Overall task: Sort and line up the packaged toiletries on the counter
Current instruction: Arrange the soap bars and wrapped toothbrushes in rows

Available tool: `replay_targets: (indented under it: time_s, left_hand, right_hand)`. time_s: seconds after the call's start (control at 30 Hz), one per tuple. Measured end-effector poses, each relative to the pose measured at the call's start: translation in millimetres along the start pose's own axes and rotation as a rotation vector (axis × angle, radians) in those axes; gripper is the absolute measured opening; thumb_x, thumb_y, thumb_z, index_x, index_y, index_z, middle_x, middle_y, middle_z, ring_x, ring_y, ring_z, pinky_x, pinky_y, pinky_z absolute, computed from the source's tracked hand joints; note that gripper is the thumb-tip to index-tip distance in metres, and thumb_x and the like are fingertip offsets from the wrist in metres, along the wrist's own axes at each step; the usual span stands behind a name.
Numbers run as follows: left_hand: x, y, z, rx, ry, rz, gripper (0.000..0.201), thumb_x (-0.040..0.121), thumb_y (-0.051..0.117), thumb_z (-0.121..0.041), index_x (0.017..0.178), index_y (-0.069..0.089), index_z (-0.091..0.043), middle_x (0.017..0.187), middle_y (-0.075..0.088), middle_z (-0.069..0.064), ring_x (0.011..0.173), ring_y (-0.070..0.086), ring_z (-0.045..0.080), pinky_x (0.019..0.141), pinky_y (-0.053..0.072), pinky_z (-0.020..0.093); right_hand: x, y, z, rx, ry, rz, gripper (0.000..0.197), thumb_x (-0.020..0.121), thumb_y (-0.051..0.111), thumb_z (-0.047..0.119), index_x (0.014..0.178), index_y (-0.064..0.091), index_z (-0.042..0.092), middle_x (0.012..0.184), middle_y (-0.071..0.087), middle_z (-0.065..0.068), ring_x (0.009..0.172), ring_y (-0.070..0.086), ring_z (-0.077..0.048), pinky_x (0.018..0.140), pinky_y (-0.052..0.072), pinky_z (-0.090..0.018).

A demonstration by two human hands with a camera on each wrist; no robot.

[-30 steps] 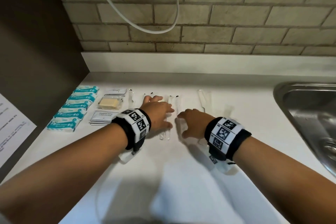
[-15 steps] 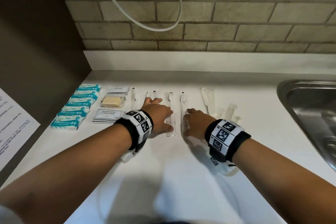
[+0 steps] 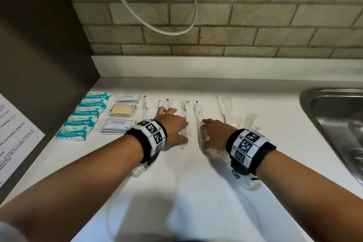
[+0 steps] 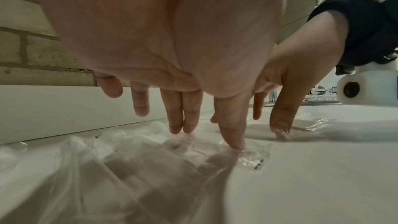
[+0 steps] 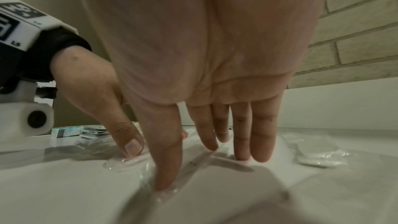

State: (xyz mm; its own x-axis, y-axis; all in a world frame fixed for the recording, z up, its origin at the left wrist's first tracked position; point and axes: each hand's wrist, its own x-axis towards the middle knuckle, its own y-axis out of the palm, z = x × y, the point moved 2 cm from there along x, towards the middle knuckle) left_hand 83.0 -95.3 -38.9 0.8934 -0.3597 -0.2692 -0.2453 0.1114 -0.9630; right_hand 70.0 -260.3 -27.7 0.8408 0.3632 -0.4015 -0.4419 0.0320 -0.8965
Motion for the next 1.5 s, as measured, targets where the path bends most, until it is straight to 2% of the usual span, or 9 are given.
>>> replay_targets:
  time_s: [0.1,0.37,0.5,0.63,0.77,0.9,1.07,1.27,1.5]
  left_hand:
    - [-1,1,0,-0.002,-0.005,-0.003,0.048,0.084,0.05,-0.062,0.116,0.059,-0.028,0.143,0.051,-0.008,0.148,0.014,0.027,0.11,0.007,0.049]
    - [0,0,-1,0.01,0.001,0.008,0.056,0.085,0.048,-0.063,0.128,0.055,-0.029,0.147,0.047,-0.009,0.148,0.014,0.026,0.11,0.008,0.048]
    - [-2,-2,1,-0.018,-0.006,-0.011,0.06,0.084,0.05,-0.063,0.134,0.052,-0.029,0.149,0.044,-0.01,0.148,0.013,0.024,0.11,0.007,0.046]
    - [-6,-11,7,-0.13,-0.062,-0.069,0.061,0.084,0.053,-0.06,0.138,0.05,-0.03,0.149,0.044,-0.011,0.147,0.016,0.017,0.109,0.007,0.041]
    - [-11,-22,31,-0.127,-0.133,-0.117,0.054,0.088,0.051,-0.058,0.137,0.049,-0.036,0.145,0.049,-0.007,0.137,0.028,0.019,0.105,0.016,0.041]
    - [-16,-8,47,-0.13,-0.199,-0.038,0.074,0.07,0.053,-0.071,0.138,0.045,-0.042,0.148,0.044,-0.006,0.14,0.023,0.025,0.107,0.016,0.044]
    - [-24,-4,34,-0.073,-0.11,0.004,0.075,0.079,0.051,-0.066,0.145,0.04,-0.033,0.154,0.038,-0.011,0.149,0.009,0.023,0.114,0.006,0.043]
    - [-29,-5,30,-0.072,-0.069,0.01,0.073,0.081,0.056,-0.064,0.145,0.042,-0.032,0.148,0.046,-0.01,0.149,0.011,0.022,0.113,0.007,0.044]
    - [-29,-7,30,-0.088,-0.055,0.019,0.073,0.081,0.056,-0.063,0.144,0.042,-0.032,0.146,0.048,-0.011,0.149,0.009,0.021,0.113,0.006,0.042]
  right_hand:
    - [-1,-1,1,-0.001,0.013,-0.006,0.034,0.082,0.064,0.024,0.112,0.062,0.008,0.135,0.046,-0.005,0.128,0.045,-0.023,0.098,0.047,-0.041]
    - [-2,3,1,0.024,0.02,-0.034,0.029,0.082,0.063,0.024,0.108,0.064,0.01,0.134,0.049,-0.004,0.135,0.039,-0.022,0.101,0.044,-0.042]
    - [-2,0,3,0.002,0.023,-0.024,0.035,0.086,0.061,0.028,0.116,0.061,0.01,0.141,0.042,-0.005,0.132,0.041,-0.024,0.103,0.042,-0.041]
    - [1,-2,3,-0.042,0.027,-0.044,0.048,0.091,0.056,0.03,0.133,0.051,0.009,0.157,0.025,-0.003,0.135,0.04,-0.024,0.106,0.042,-0.04]
    - [2,-14,12,-0.08,-0.028,-0.137,0.048,0.092,0.053,0.034,0.136,0.049,0.014,0.15,0.035,-0.004,0.132,0.041,-0.025,0.102,0.044,-0.04]
    - [9,-15,32,-0.126,-0.134,-0.172,0.06,0.092,0.054,0.037,0.146,0.037,0.018,0.153,0.034,-0.003,0.139,0.031,-0.025,0.109,0.034,-0.041]
    - [20,-1,42,-0.196,-0.121,-0.082,0.073,0.091,0.054,0.044,0.15,0.024,0.013,0.157,0.027,-0.006,0.147,0.018,-0.028,0.119,0.017,-0.041]
    - [22,8,38,-0.186,-0.101,-0.032,0.074,0.093,0.048,0.047,0.152,0.021,0.011,0.16,0.018,-0.007,0.149,0.011,-0.028,0.122,0.01,-0.042]
    - [18,5,39,-0.157,-0.115,-0.025,0.073,0.092,0.05,0.048,0.15,0.025,0.011,0.16,0.02,-0.008,0.148,0.014,-0.029,0.121,0.012,-0.042]
